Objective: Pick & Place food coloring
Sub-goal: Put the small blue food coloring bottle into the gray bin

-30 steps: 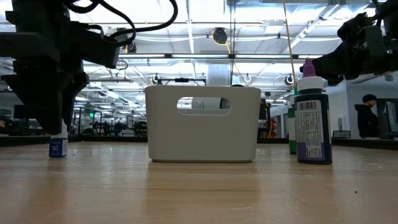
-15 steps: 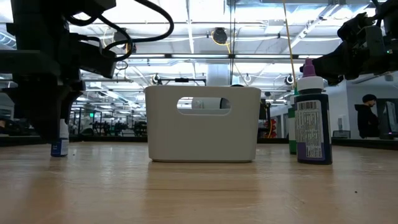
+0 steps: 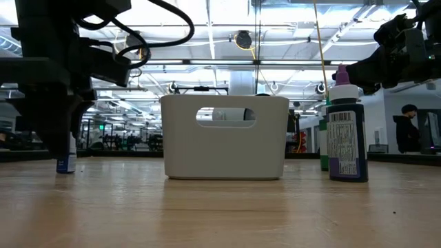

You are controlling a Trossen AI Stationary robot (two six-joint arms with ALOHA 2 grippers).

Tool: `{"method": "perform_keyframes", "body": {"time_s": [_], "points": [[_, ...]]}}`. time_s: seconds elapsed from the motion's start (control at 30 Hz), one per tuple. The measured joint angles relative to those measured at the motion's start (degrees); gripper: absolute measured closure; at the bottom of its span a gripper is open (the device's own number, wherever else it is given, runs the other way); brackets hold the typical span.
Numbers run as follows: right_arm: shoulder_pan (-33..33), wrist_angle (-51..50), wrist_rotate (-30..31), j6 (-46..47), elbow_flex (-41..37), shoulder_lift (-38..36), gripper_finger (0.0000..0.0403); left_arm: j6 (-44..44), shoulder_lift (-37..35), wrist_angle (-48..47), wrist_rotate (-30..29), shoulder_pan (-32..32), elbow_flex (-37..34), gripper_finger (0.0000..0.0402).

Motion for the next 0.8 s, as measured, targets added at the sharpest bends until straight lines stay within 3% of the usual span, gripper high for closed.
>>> {"method": "perform_keyframes", "body": {"time_s": [0.43, 0.8], "points": [[-0.01, 0.00, 0.00, 0.00, 0.01, -0.02, 0.0325, 0.71, 0.00, 0.84, 0.02, 0.78, 0.00, 0.0263], [-0.01, 0.01, 0.00, 0.02, 0.01, -0.02, 0.0325, 0.98, 0.00, 2.81, 1.15, 0.78, 0.04, 0.0316]]}}
